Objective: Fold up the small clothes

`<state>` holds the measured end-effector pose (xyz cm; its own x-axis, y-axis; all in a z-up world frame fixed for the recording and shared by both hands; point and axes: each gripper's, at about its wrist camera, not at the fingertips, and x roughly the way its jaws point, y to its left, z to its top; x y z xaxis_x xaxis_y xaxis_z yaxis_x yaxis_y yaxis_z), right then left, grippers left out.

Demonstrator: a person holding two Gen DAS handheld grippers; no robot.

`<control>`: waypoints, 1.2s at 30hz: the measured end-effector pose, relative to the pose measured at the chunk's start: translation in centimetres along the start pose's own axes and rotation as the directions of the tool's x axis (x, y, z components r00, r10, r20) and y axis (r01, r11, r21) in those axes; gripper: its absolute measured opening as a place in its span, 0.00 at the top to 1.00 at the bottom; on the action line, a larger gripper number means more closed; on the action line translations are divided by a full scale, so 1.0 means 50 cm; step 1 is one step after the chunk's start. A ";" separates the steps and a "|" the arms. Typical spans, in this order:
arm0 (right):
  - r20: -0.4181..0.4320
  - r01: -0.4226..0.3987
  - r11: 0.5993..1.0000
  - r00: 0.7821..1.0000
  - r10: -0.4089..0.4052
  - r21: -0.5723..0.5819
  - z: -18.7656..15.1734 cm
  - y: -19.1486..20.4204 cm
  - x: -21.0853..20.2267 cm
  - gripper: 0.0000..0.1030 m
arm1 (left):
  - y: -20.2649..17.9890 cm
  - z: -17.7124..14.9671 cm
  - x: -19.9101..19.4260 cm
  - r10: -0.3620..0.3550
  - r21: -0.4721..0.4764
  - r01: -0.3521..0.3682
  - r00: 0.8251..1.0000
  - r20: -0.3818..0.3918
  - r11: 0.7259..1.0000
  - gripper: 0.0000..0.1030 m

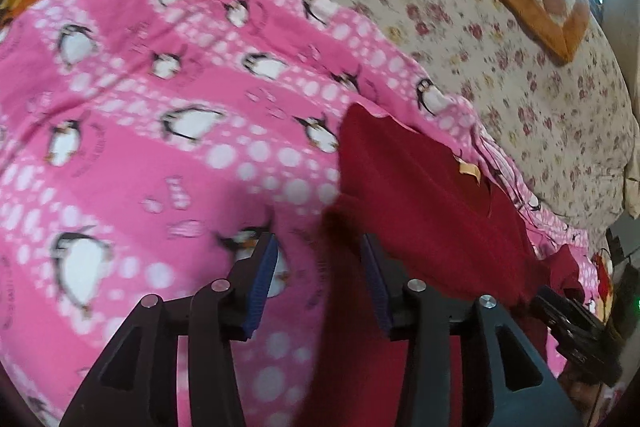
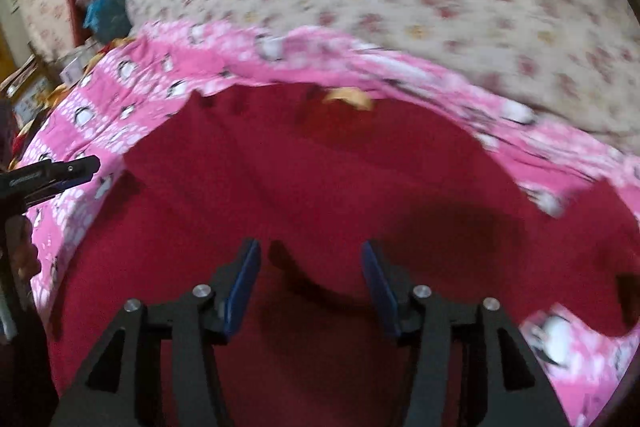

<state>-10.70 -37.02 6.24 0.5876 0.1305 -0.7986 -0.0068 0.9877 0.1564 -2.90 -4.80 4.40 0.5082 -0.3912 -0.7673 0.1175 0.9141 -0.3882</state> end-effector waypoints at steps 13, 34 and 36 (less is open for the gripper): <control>0.011 0.225 0.960 0.973 -0.230 0.168 -0.013 -0.167 -0.017 0.42 | -0.030 0.009 0.083 0.048 0.011 -0.047 0.999 -0.013 0.999 0.78; 0.049 0.324 0.935 0.941 -0.334 0.142 0.024 -0.198 0.023 0.75 | -0.046 0.000 0.091 0.099 0.080 -0.100 0.995 0.017 0.992 0.77; 0.085 0.285 0.944 0.949 -0.302 0.167 0.018 -0.188 -0.014 0.63 | -0.049 -0.001 0.087 0.111 0.088 -0.113 0.994 0.022 0.990 0.77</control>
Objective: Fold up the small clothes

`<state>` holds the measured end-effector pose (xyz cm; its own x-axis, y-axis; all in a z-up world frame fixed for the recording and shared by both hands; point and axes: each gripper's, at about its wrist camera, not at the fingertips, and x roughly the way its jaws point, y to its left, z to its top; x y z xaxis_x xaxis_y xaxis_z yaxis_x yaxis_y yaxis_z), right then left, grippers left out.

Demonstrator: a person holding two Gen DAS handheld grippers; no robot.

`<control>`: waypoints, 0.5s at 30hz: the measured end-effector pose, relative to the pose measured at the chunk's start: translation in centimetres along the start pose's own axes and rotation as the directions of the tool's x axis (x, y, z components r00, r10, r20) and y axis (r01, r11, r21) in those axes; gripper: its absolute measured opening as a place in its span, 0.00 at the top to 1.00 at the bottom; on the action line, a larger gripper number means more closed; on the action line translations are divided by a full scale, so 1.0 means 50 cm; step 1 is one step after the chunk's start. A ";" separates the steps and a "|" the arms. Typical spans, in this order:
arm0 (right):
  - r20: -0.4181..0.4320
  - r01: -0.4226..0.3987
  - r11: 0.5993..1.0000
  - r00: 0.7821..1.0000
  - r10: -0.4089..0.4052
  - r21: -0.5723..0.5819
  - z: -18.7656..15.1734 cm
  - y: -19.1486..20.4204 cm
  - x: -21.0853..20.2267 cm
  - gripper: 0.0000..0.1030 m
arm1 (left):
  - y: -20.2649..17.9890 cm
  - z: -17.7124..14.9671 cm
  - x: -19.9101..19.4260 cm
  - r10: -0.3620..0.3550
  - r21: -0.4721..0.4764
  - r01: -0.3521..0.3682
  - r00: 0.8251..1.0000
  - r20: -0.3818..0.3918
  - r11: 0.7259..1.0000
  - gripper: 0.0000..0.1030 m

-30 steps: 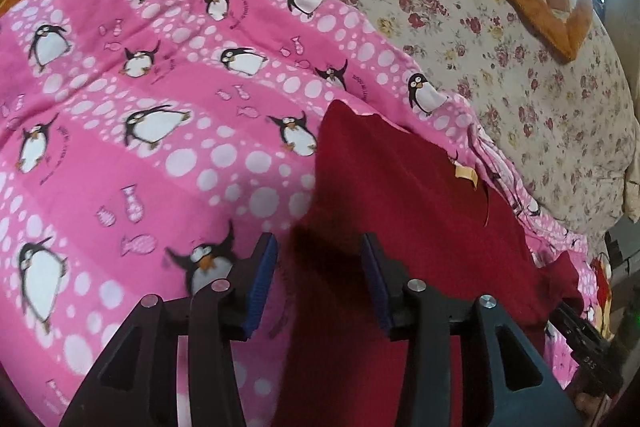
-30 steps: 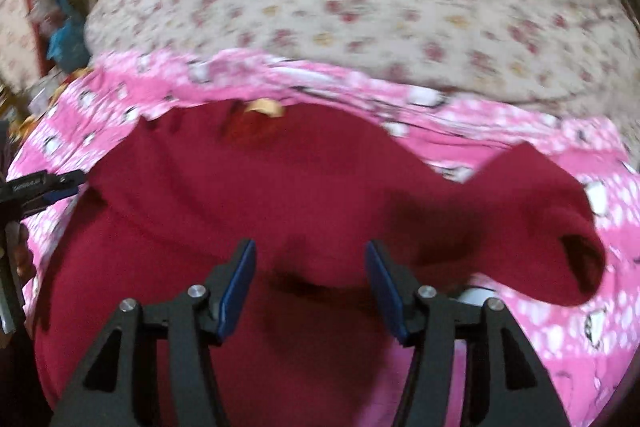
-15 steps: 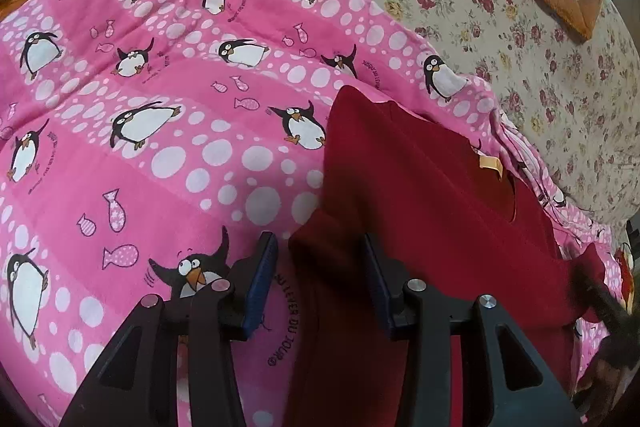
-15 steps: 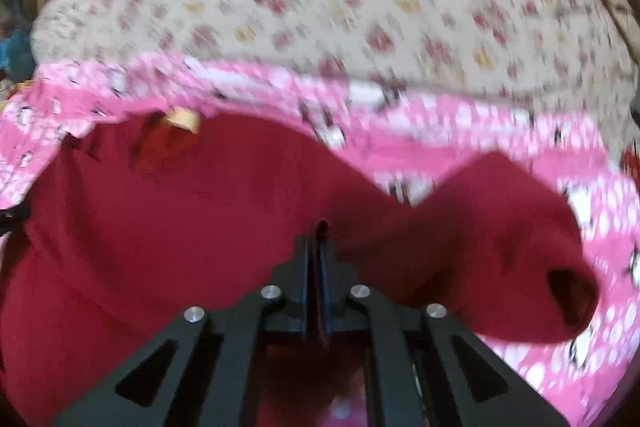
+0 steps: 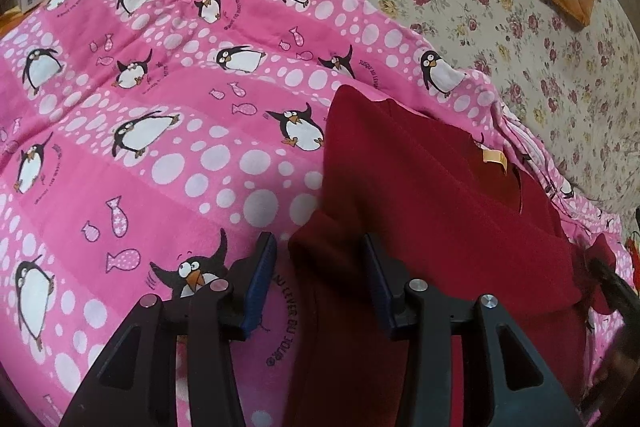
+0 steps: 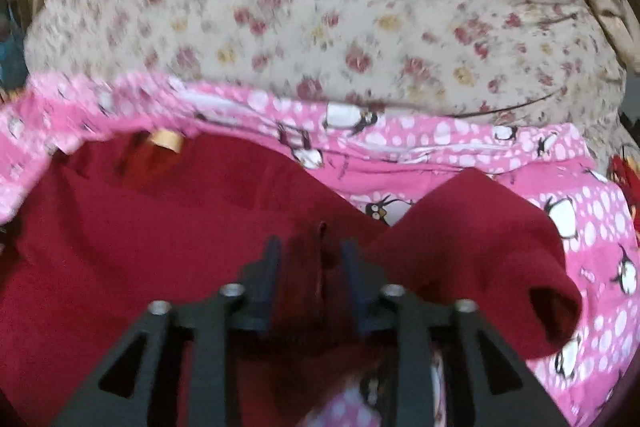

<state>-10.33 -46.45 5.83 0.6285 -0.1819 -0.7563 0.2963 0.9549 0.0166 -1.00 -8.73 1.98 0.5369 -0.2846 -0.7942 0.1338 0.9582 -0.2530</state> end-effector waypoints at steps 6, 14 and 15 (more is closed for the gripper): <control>-0.046 -0.149 0.989 0.988 0.150 0.009 -0.049 0.036 -0.022 0.63 | -0.016 -0.005 -0.031 0.013 0.039 -0.015 0.999 0.043 0.999 0.77; -0.065 -0.139 0.990 0.988 0.142 0.036 -0.067 0.012 -0.051 0.56 | -0.054 -0.012 -0.051 -0.109 0.083 0.109 0.994 -0.007 0.991 0.77; -0.037 -0.109 0.993 0.993 0.111 0.043 -0.076 -0.009 -0.079 0.48 | -0.059 -0.015 -0.051 -0.119 0.080 0.120 0.993 -0.021 0.990 0.77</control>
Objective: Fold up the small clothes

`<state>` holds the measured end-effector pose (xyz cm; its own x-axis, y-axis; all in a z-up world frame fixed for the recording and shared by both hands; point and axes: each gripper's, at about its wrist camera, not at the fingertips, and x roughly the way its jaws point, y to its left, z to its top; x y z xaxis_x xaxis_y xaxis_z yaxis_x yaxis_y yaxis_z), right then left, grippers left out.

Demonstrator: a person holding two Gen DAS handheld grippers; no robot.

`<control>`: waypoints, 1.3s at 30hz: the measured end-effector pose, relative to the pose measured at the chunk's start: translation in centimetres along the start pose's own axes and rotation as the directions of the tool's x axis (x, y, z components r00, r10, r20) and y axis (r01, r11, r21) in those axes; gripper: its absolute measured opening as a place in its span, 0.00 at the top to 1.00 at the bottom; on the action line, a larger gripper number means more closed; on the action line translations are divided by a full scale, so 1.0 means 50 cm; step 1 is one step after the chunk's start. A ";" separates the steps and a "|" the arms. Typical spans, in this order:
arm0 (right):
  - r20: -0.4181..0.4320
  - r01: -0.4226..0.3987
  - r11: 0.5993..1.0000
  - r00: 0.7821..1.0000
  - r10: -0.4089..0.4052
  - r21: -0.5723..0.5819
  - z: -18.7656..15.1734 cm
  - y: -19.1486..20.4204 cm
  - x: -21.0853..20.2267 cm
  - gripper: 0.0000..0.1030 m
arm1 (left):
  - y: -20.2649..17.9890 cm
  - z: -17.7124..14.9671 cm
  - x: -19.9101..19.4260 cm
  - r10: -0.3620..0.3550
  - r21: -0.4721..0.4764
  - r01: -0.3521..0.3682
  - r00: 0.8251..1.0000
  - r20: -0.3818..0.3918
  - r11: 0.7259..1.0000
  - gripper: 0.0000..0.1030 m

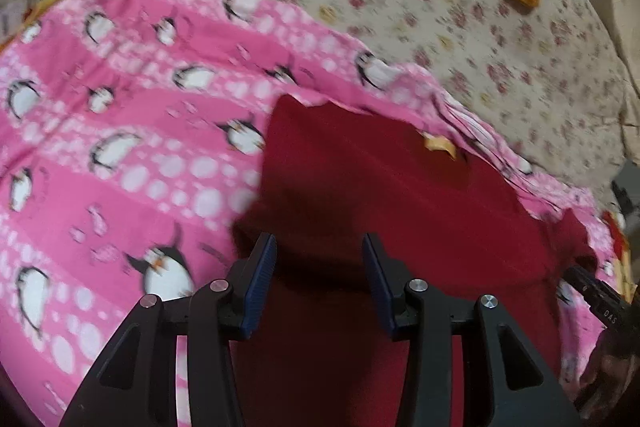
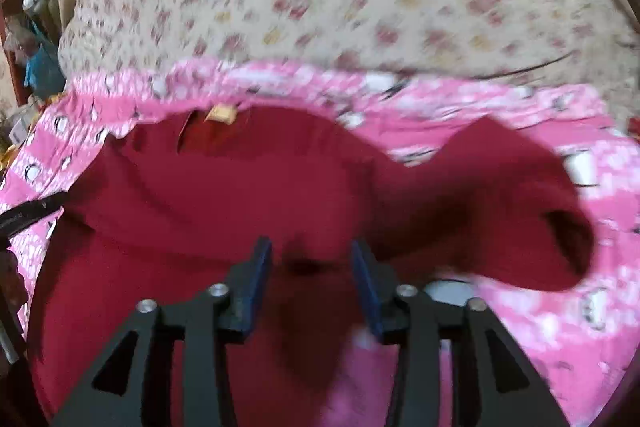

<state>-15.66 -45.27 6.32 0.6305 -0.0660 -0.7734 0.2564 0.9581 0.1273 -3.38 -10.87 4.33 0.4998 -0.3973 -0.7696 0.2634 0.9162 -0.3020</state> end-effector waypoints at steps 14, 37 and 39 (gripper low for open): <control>0.079 -0.006 0.926 0.997 -0.026 0.378 -0.015 -0.255 -0.073 0.43 | -0.022 -0.017 0.026 0.002 0.006 -0.002 0.999 -0.051 1.000 0.77; 0.367 -0.141 0.754 0.920 -0.140 0.641 0.010 -0.397 -0.152 0.94 | 0.001 0.013 -0.009 -0.004 -0.056 0.005 1.000 0.017 0.998 0.77; 0.366 -0.105 0.830 0.923 -0.124 0.547 0.041 -0.351 -0.169 0.94 | 0.005 0.019 -0.025 -0.007 -0.064 0.010 0.999 0.045 0.998 0.77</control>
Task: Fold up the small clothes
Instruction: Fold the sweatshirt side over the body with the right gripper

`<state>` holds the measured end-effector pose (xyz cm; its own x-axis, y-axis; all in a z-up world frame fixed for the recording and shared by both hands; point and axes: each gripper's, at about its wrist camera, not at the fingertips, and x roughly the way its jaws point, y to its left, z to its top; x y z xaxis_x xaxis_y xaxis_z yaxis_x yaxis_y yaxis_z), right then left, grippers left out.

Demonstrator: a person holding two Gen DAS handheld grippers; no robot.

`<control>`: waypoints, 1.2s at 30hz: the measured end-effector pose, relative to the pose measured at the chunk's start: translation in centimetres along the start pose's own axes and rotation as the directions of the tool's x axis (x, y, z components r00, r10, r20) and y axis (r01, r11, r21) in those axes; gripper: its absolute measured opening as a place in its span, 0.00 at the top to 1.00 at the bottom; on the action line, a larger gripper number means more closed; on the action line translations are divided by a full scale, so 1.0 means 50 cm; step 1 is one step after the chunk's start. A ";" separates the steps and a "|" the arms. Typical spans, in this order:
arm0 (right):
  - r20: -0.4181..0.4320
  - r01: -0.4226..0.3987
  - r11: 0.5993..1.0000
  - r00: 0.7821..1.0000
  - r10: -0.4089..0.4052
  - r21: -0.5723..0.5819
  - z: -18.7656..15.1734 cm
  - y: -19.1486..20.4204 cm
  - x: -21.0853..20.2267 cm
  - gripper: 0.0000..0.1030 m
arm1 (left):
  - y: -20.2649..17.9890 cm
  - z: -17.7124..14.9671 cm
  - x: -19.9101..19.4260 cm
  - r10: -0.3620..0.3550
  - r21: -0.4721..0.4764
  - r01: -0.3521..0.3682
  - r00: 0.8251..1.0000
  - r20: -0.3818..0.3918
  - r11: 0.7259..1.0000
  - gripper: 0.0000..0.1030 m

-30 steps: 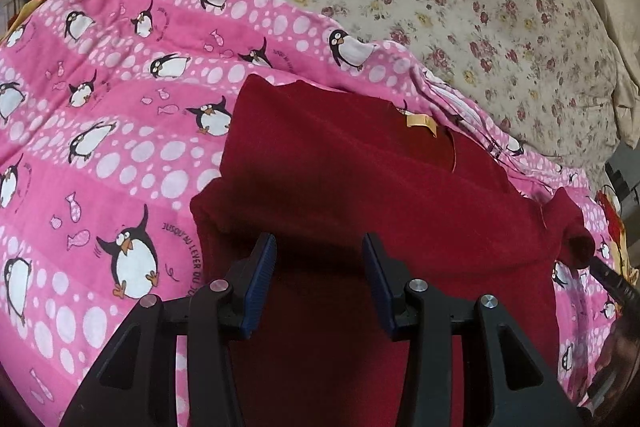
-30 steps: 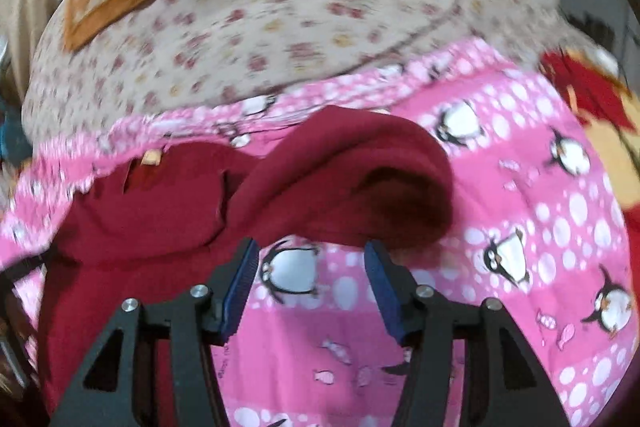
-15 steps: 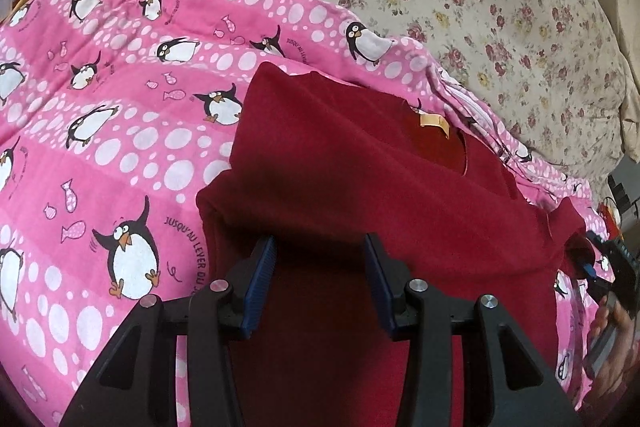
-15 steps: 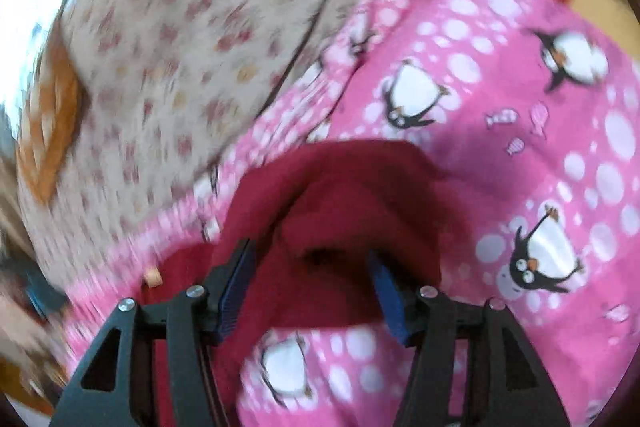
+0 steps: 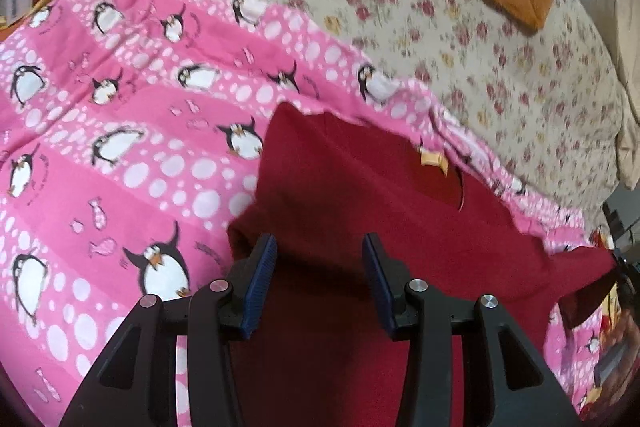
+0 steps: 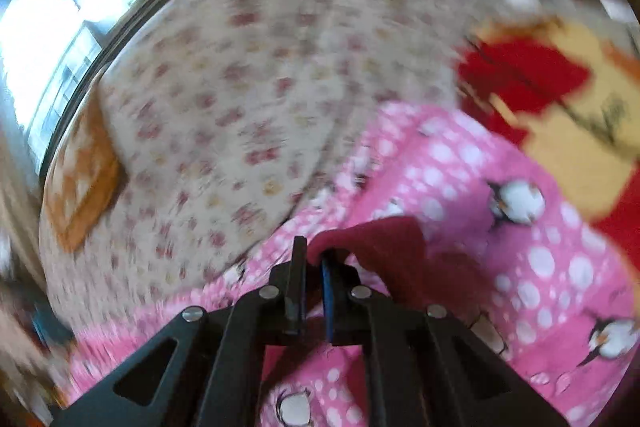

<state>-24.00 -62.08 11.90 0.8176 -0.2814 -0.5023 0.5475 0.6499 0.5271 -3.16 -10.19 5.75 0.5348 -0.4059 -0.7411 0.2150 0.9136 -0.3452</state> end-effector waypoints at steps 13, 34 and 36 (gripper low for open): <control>-0.490 -0.453 0.797 0.840 0.232 -0.399 -0.340 0.400 0.085 0.90 | 0.011 0.008 -0.007 -0.021 -0.017 0.021 1.000 0.008 1.000 0.77; -0.552 -0.381 0.923 0.782 0.290 -0.053 -0.275 0.244 0.117 0.41 | -0.016 -0.007 -0.001 -0.046 0.023 0.047 0.999 -0.018 0.999 0.77; -0.564 -0.352 0.933 0.786 0.252 -0.073 -0.291 0.284 0.149 0.41 | -0.008 -0.003 -0.003 -0.049 0.011 0.049 0.999 -0.016 0.999 0.77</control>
<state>-12.72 -44.66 5.69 0.6804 0.3412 -0.6485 0.2099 0.7572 0.6186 -3.45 -10.53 5.90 0.5108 -0.4504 -0.7323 0.2504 0.8928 -0.3745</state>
